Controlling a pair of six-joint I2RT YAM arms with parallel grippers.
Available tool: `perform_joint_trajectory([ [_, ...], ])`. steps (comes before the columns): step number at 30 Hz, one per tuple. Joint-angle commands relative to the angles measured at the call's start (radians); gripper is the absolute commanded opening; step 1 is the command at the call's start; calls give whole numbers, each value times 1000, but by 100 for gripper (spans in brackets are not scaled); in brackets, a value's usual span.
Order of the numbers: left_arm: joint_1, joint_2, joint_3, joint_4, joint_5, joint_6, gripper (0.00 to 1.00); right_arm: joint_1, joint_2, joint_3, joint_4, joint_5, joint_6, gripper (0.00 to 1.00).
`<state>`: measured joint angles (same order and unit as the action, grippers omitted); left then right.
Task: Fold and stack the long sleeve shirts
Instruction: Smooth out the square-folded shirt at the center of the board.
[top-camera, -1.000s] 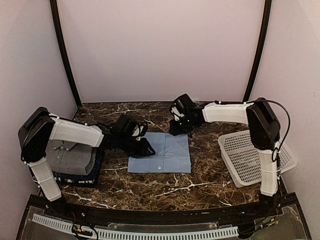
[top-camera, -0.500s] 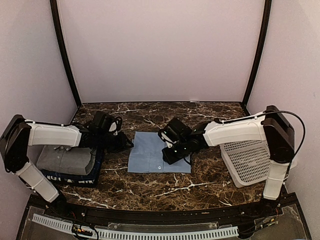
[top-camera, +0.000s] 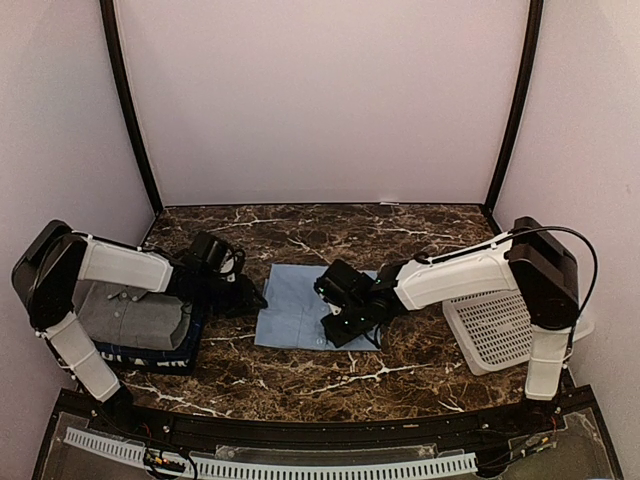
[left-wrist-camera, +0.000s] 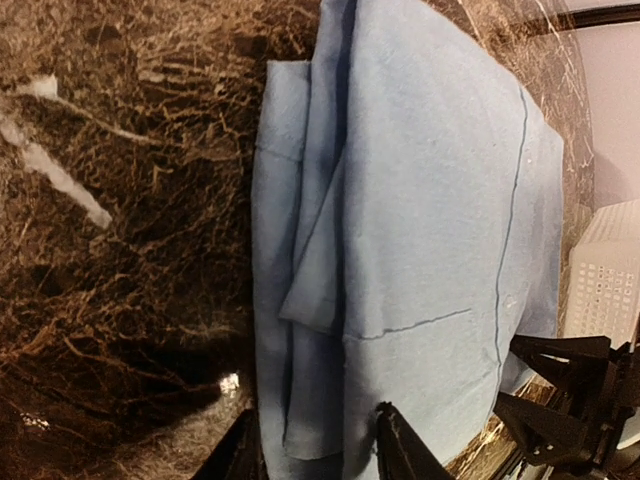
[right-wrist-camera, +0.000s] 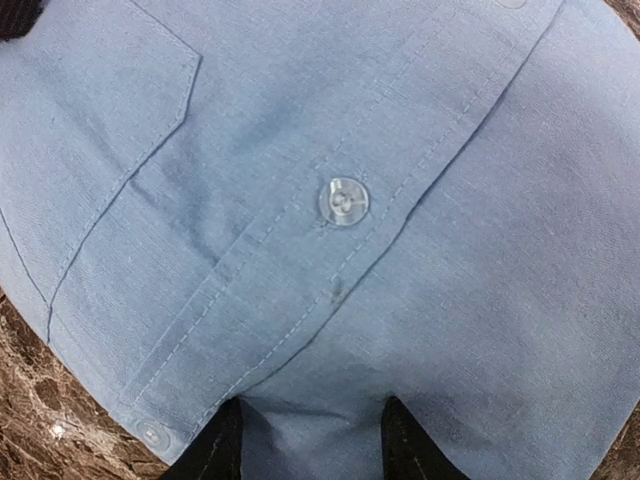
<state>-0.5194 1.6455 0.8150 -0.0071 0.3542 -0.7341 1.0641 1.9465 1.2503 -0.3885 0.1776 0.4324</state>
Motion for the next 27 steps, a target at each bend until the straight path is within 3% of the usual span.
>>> perform_joint_trajectory([
  [1, 5, 26, 0, -39, 41, 22, 40, 14, -26, -30, -10, -3, 32, 45],
  [11, 6, 68, 20, -66, 30, 35, 38, 10, -167, -76, -13, 10, 72, 45],
  [18, 4, 84, 15, -90, 16, 38, 37, 0, -209, -192, 18, 11, 120, 36],
  [20, 1, 90, 8, -94, 14, 36, 37, -3, -221, -260, 36, 9, 157, 29],
  [27, -24, 105, 1, -83, 9, 21, 35, -3, -253, -351, 87, -28, 205, 26],
])
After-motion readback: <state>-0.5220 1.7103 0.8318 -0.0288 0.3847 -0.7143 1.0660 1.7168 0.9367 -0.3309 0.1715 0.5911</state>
